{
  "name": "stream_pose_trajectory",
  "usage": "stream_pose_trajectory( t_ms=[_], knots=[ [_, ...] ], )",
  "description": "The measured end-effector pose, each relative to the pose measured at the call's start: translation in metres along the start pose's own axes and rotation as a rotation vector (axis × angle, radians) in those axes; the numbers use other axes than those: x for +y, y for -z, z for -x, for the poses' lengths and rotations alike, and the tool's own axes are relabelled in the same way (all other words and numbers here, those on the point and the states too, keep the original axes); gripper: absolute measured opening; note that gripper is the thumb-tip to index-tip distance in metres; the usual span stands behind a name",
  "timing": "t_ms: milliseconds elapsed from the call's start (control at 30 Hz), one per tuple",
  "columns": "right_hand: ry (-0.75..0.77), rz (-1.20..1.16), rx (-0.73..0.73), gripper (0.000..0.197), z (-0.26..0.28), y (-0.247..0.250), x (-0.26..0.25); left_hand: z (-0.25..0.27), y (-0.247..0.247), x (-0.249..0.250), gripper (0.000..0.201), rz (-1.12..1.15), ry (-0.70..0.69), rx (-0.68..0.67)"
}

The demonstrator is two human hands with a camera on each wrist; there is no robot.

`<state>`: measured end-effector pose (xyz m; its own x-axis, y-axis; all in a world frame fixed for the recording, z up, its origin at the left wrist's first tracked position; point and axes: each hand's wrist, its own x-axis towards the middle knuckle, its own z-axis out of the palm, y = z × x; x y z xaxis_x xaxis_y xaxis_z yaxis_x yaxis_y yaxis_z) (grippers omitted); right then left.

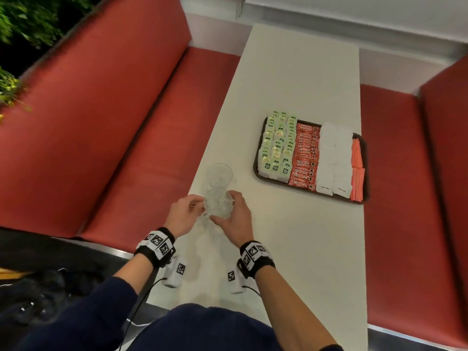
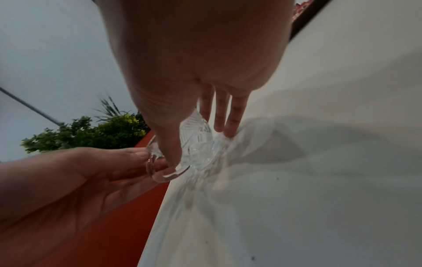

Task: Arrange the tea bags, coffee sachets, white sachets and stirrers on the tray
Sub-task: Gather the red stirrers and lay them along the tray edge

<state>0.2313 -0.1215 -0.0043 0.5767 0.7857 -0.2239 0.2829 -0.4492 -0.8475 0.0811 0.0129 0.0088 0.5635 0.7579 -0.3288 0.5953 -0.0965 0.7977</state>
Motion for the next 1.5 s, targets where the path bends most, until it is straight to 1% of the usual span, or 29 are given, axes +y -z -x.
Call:
stream_pose_trajectory(
  t_ms=[67, 133, 167, 200, 233, 300, 333, 400, 467, 567, 667, 933, 1133, 1267, 1333, 1433, 1500],
  knots=[
    [-0.002, -0.018, 0.031, 0.085, -0.001, -0.002, 0.001, -0.008, 0.004, 0.003, 0.023, -0.012, 0.005, 0.006],
    [-0.008, -0.040, 0.058, 0.085, -0.001, 0.001, 0.003, -0.020, 0.011, 0.004, 0.021, -0.087, -0.009, 0.050],
    [-0.015, -0.058, 0.077, 0.084, -0.001, 0.005, 0.005, -0.027, 0.014, 0.006, 0.023, -0.113, -0.011, 0.059],
    [-0.024, -0.075, 0.101, 0.084, -0.002, 0.009, 0.007, -0.035, 0.017, 0.009, 0.033, -0.107, -0.008, 0.046],
    [-0.033, -0.090, 0.128, 0.085, -0.003, 0.013, 0.009, -0.043, 0.017, 0.011, 0.048, -0.080, -0.012, 0.012],
    [-0.052, -0.109, 0.179, 0.087, -0.007, 0.023, 0.012, -0.060, 0.016, 0.017, 0.077, -0.035, -0.055, -0.057],
    [-0.061, -0.111, 0.198, 0.087, -0.009, 0.027, 0.014, -0.070, 0.014, 0.020, 0.086, -0.015, -0.077, -0.089],
    [-0.075, -0.109, 0.215, 0.088, -0.014, 0.033, 0.016, -0.087, 0.010, 0.028, 0.099, 0.016, -0.104, -0.163],
    [-0.091, -0.116, 0.223, 0.089, -0.019, 0.036, 0.015, -0.103, 0.004, 0.036, 0.104, -0.024, -0.143, -0.212],
    [-0.116, -0.151, 0.232, 0.087, -0.025, 0.035, 0.014, -0.124, -0.003, 0.043, 0.100, -0.120, -0.195, -0.171],
    [-0.128, -0.198, 0.249, 0.085, -0.031, 0.032, 0.014, -0.151, -0.005, 0.054, 0.102, -0.100, -0.182, -0.140],
    [-0.111, -0.213, 0.230, 0.086, -0.051, 0.026, 0.014, -0.242, -0.007, 0.092, 0.093, -0.077, -0.215, -0.089],
    [-0.078, -0.196, 0.231, 0.084, -0.056, 0.030, 0.016, -0.299, -0.015, 0.111, 0.103, -0.011, -0.246, -0.089],
    [-0.072, -0.205, 0.245, 0.085, -0.058, 0.032, 0.018, -0.312, -0.027, 0.120, 0.112, 0.051, -0.222, -0.055],
    [-0.067, -0.211, 0.254, 0.084, -0.059, 0.031, 0.017, -0.312, -0.036, 0.119, 0.105, 0.049, -0.196, 0.001],
    [-0.070, -0.236, 0.269, 0.083, -0.060, 0.029, 0.014, -0.314, -0.046, 0.114, 0.080, 0.091, -0.167, 0.085],
    [-0.064, -0.244, 0.272, 0.083, -0.062, 0.028, 0.012, -0.316, -0.048, 0.114, 0.073, 0.121, -0.162, 0.102]
  ],
)
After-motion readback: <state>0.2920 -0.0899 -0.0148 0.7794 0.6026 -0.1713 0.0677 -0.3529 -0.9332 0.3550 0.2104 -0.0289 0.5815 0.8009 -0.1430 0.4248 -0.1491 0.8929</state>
